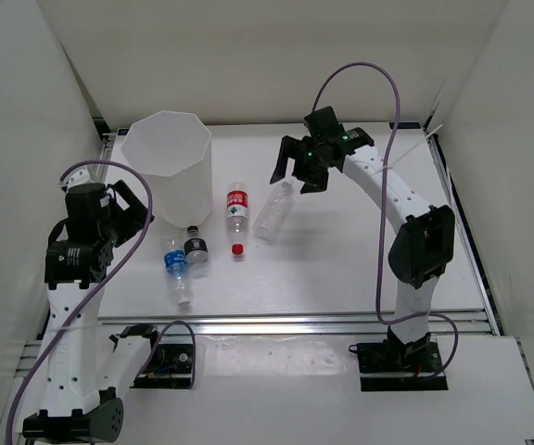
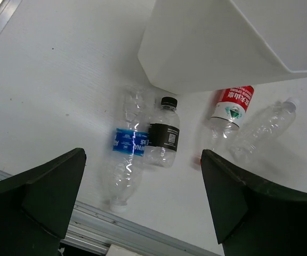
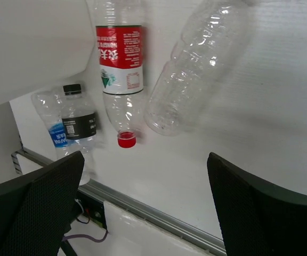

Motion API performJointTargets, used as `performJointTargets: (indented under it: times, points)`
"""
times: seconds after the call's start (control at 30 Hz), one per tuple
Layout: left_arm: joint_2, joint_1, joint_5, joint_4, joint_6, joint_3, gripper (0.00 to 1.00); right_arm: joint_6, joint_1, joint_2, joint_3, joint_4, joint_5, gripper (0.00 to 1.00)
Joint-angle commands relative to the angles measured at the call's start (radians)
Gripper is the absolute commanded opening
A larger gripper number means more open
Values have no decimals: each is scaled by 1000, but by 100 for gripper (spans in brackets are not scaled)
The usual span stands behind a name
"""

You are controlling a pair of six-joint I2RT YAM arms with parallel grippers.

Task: Put the plastic bottles in the bin

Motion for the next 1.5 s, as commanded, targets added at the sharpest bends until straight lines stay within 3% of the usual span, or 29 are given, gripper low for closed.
performJointTargets:
  times: [0.0, 0.57, 0.77, 1.0, 1.03, 1.07, 1.17, 1.2, 1.3, 1.47]
  points:
    - [-8, -5, -58, -17, 24, -4, 100, -19, 9, 10, 50, 23, -44, 100]
    - [12, -5, -210, -89, 4, -13, 100, 21, -61, 353, 171, -22, -135, 100]
    - [21, -5, -221, -98, 4, -32, 100, 30, -62, 499, 303, -11, -221, 100]
    - [78, -5, -221, -132, 4, -42, 100, 63, -62, 571, 312, 52, -285, 100]
    - [90, -5, -221, -132, 4, -42, 100, 63, -62, 571, 301, 52, -285, 98]
    - [90, -5, -221, -132, 4, -42, 100, 63, -62, 581, 301, 52, -296, 88]
    - [113, -5, -243, -132, 4, -32, 100, 63, -71, 571, 292, 72, -324, 74]
    - [113, -5, -243, -132, 15, -32, 99, 63, -71, 561, 283, 72, -324, 63]
    - [122, -5, -243, -132, 15, -32, 97, 63, -80, 495, 260, 95, -334, 51]
    - [103, -5, -243, -132, 4, -52, 97, 38, -89, 355, 330, 118, -351, 46]
